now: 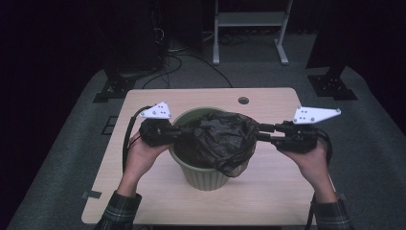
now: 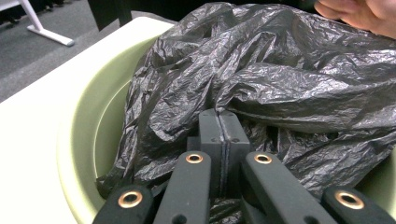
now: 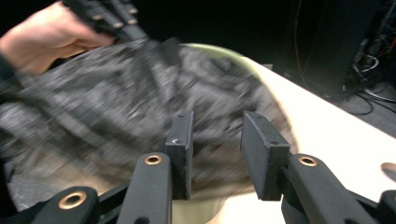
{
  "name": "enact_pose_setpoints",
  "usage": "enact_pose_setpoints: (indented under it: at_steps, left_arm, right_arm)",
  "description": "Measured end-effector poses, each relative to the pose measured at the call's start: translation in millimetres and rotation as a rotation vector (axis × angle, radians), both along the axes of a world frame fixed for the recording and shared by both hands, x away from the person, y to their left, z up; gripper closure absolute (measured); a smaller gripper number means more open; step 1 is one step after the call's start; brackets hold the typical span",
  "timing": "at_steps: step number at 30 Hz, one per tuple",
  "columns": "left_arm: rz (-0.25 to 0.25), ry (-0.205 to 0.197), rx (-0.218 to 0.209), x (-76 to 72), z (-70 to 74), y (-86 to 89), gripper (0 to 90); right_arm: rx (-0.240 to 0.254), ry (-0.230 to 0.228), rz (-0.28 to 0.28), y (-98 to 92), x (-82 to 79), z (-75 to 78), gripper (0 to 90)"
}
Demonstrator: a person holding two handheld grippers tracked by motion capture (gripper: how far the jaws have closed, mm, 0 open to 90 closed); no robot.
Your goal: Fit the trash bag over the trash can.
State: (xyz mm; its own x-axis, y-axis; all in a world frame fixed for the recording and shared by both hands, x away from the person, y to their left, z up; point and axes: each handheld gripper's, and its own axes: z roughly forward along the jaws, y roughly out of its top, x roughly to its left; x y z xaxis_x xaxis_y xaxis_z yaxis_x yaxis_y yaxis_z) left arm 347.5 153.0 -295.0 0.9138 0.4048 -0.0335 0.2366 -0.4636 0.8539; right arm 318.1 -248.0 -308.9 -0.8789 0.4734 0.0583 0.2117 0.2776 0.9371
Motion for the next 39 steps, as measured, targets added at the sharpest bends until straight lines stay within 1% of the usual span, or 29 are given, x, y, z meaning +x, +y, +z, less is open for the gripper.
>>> enact_pose_setpoints:
  at_steps: [2,4,7,9,11,13,18,19,21,22,23,24,25,26,28,32,35,39]
  left_arm:
    - [-0.001,-0.001,0.000,-0.4,0.1,-0.3,90.0]
    - [-0.001,-0.002,0.003,-0.8,0.0,-0.5,90.0]
    - [-0.002,-0.001,0.002,-1.0,-0.1,-0.6,90.0]
    - [-0.002,0.000,0.002,-1.0,0.0,-0.5,90.0]
    - [-0.003,0.000,0.002,-1.2,0.4,0.0,90.0]
    - [-0.004,0.000,0.003,-1.2,0.9,0.2,90.0]
    - [-0.005,0.002,-0.001,-1.8,1.9,0.4,90.0]
    - [-0.006,0.002,0.000,-2.0,2.1,0.3,90.0]
    - [-0.009,0.004,-0.003,-2.4,2.3,0.4,90.0]
    - [-0.011,0.004,-0.002,-2.4,2.4,0.5,90.0]
    - [-0.012,0.003,0.000,-2.5,2.6,0.7,90.0]
    - [-0.011,0.004,-0.002,-2.7,2.8,0.9,90.0]
    - [-0.010,0.003,-0.006,-2.7,3.0,1.7,90.0]
    - [-0.006,0.002,-0.007,-2.9,3.8,3.3,90.0]
    - [0.004,-0.002,-0.023,-2.6,5.7,9.0,90.0]
    - [0.043,-0.004,-0.072,-2.2,10.9,27.3,90.0]
    - [0.070,-0.011,-0.085,-3.2,13.9,41.9,90.0]
    - [0.115,-0.007,-0.102,-4.0,13.0,63.5,90.0]
  right_arm:
    - [-0.007,0.006,0.002,-1.4,-9.4,-7.5,62.9]
    - [-0.006,0.019,0.010,-1.9,-16.3,-14.7,61.7]
    - [-0.002,0.024,0.023,-1.6,-25.3,-23.0,60.3]
    - [-0.019,0.019,0.020,0.5,-30.4,-27.7,58.5]
    - [-0.027,0.025,0.020,2.6,-33.9,-32.3,56.5]
    - [-0.042,0.010,0.005,4.5,-36.6,-35.7,54.6]
    - [-0.058,-0.001,-0.005,10.2,-35.1,-38.7,54.6]
    - [-0.060,-0.002,-0.005,11.6,-34.6,-38.4,56.4]
    - [-0.057,-0.018,-0.011,13.4,-33.6,-37.3,61.1]
    - [-0.047,-0.013,0.003,14.1,-32.6,-36.5,67.9]
    - [-0.047,-0.017,0.006,14.6,-32.3,-36.0,72.2]
    - [-0.047,-0.020,0.008,15.5,-31.5,-35.5,80.3]
    - [-0.045,-0.016,0.021,15.9,-30.8,-35.0,86.1]
    - [-0.041,-0.016,0.025,16.2,-30.4,-34.7,89.7]
    - [-0.035,-0.012,0.023,15.6,-30.1,-34.1,89.9]
    - [-0.026,-0.009,0.013,10.0,-30.1,-34.9,89.9]
    - [-0.021,-0.007,0.002,5.2,-30.6,-35.6,89.9]
    - [-0.022,-0.003,-0.011,-1.0,-29.4,-37.9,89.9]
